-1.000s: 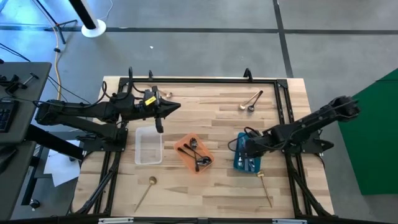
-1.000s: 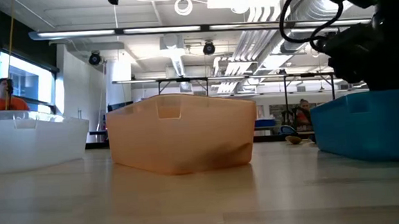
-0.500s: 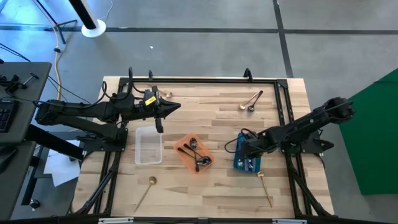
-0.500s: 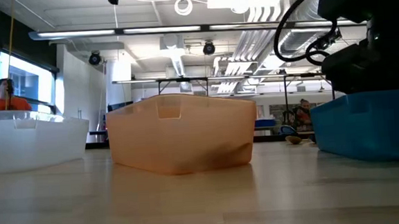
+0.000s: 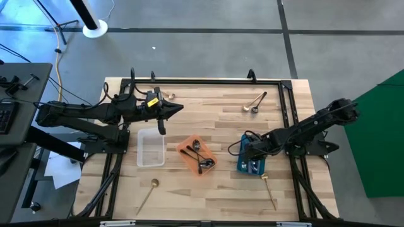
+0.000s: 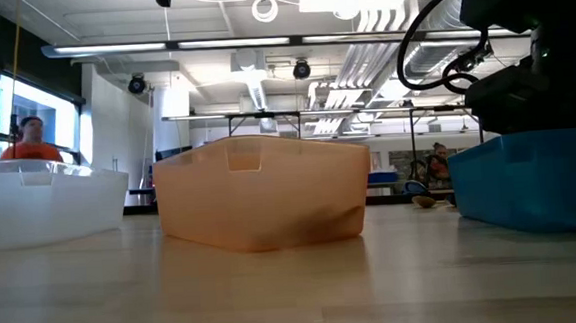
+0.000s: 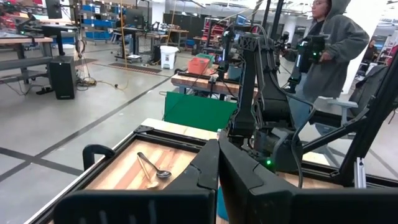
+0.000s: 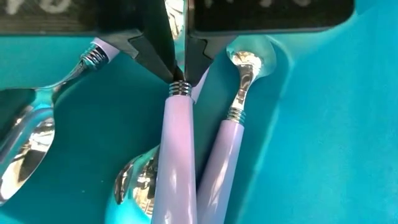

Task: Sort silverware by color (type)
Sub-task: Put the purple spoon into the blue bin, then put the black spoon into the orange bin

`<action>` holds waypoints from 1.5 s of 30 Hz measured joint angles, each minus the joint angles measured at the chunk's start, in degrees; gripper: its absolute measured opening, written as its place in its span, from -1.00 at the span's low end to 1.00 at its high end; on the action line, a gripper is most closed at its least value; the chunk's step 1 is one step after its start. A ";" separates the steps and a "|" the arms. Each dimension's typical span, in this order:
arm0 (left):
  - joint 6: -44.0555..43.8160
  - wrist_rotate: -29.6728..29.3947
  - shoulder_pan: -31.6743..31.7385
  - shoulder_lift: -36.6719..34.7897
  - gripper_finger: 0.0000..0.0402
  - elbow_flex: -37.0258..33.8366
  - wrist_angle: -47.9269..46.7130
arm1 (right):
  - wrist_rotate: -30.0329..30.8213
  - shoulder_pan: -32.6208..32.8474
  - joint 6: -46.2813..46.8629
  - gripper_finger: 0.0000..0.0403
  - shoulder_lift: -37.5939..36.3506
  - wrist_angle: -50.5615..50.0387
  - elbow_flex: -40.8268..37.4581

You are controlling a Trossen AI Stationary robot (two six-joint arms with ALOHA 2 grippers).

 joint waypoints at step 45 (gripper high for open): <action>0.00 0.02 0.00 -0.02 -1.00 0.00 -0.64 | 0.95 -0.01 -0.69 -0.39 0.20 0.05 0.67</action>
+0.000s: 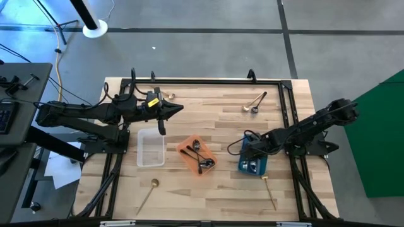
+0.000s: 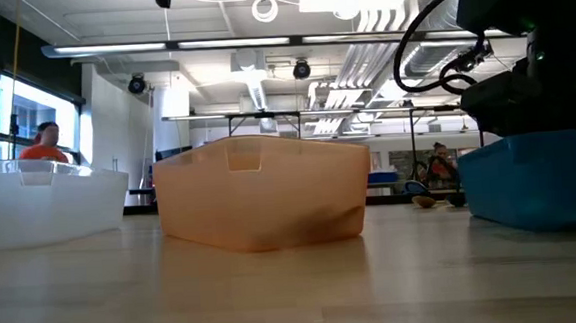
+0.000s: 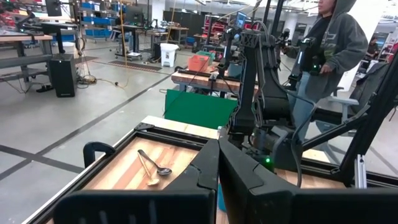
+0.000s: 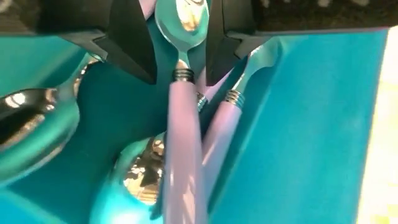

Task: Sort silverware by color (type)
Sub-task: Put the black spoon into the orange bin

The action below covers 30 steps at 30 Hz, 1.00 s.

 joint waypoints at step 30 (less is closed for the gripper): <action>-0.48 -0.39 0.00 0.00 -1.00 0.02 0.07 | 20.21 0.16 -15.66 -0.39 -31.23 -29.01 11.94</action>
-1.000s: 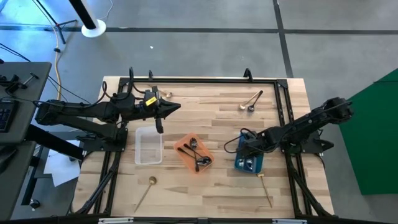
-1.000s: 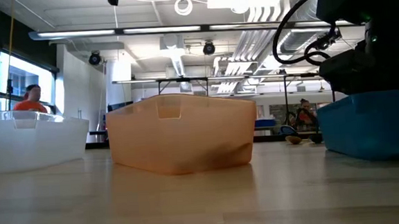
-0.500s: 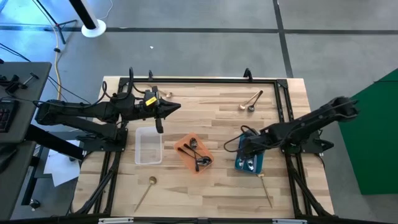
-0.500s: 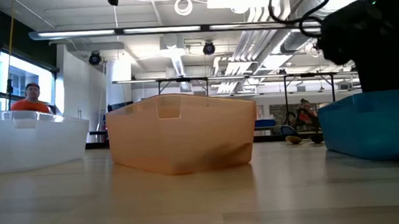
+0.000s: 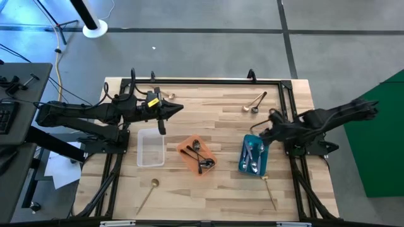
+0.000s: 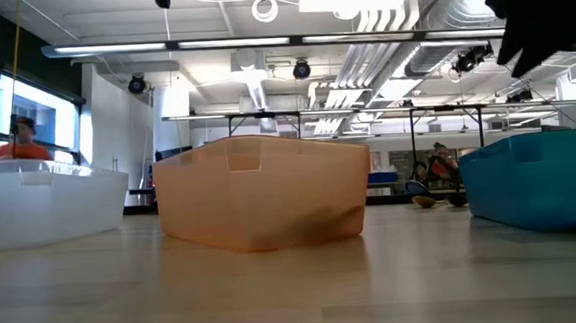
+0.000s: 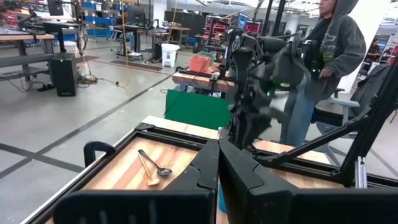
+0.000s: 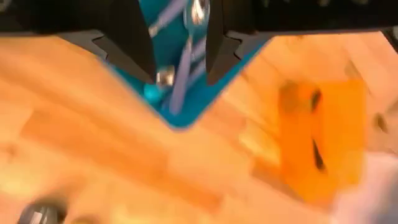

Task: Sort silverware by color (type)
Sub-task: Put the black spoon into the orange bin

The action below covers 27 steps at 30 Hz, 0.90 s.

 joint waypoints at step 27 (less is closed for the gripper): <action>-5.70 8.53 -0.04 -2.46 -1.00 0.02 3.86 | 0.85 -6.96 -65.35 -0.39 5.93 69.71 0.02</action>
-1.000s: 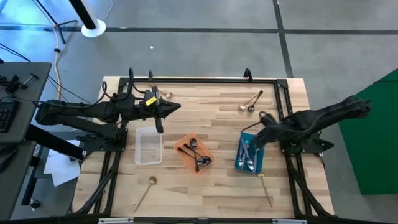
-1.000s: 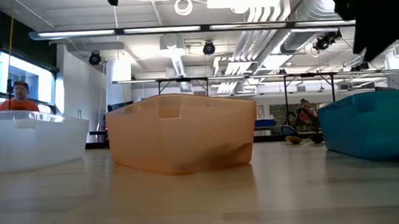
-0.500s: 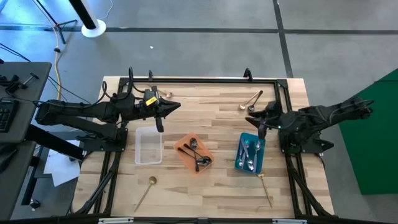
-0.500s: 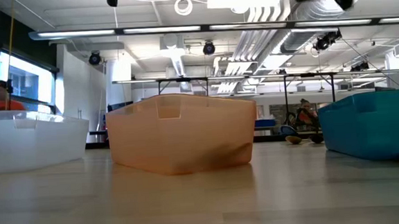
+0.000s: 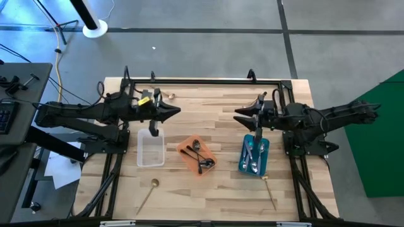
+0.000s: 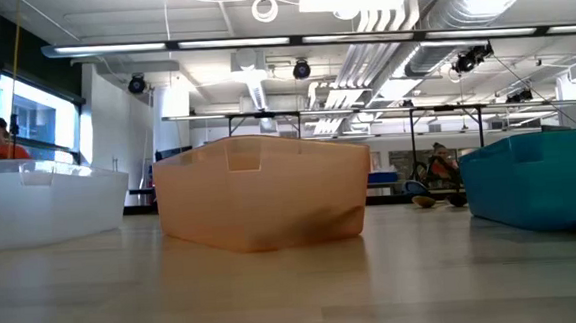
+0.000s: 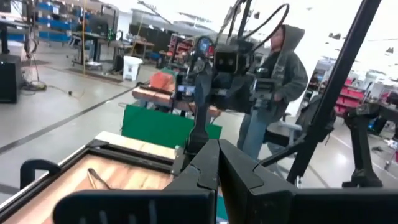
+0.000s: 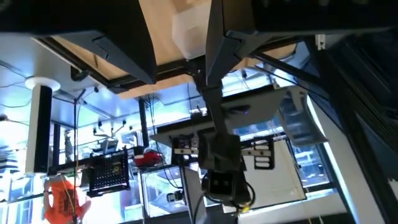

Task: Sort silverware by color (type)
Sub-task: Put the black spoon into the orange bin

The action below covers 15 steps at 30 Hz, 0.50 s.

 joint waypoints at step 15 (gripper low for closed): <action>2.98 -5.24 0.02 -3.09 -1.00 0.04 -0.49 | -17.93 -10.54 -3.92 -0.81 5.88 8.52 0.00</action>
